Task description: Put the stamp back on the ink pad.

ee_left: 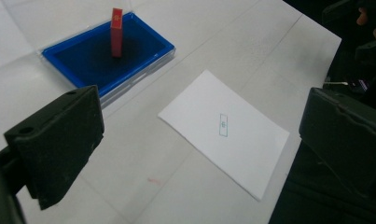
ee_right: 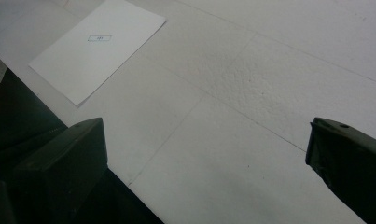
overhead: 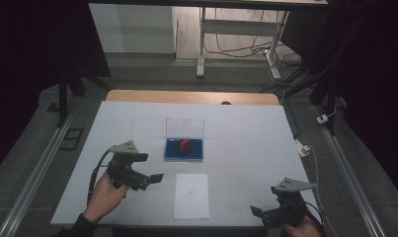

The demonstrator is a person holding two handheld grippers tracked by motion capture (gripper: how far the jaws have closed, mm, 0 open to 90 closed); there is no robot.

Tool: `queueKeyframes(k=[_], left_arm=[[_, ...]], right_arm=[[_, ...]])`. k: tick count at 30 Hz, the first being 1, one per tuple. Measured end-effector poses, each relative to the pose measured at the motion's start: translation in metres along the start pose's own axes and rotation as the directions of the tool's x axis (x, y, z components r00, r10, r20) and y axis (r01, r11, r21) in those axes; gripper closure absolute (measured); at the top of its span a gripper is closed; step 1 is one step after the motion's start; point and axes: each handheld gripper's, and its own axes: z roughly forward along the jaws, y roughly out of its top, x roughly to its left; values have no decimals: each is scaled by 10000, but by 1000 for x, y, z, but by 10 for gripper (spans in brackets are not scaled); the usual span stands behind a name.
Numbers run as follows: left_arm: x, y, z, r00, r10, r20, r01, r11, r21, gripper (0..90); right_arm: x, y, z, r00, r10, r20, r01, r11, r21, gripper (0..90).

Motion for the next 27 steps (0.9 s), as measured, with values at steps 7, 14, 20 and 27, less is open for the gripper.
queueKeyframes(k=[7, 14, 20, 27], left_arm=[[-5, -20, -24, 9995, -224, -233, 217, 9993, -311, 0], [-9, -42, -46, 9959, -631, -656, 583, 9956, -728, 0], [-13, -61, -58, 9907, -782, -1110, 705, 9950, -713, 0], [-13, -85, -67, 9807, -994, -1684, 938, 9948, -409, 0]], right_arm=[[-1, 0, -1, 10000, 88, 33, -88, 9999, -77, 0], [-1, 0, -1, 9999, 137, 47, -136, 9998, -119, 0], [-2, 0, -2, 9998, 174, 115, -172, 9998, -135, 0], [-1, 0, -2, 9998, 164, 111, -163, 9998, -149, 0]])
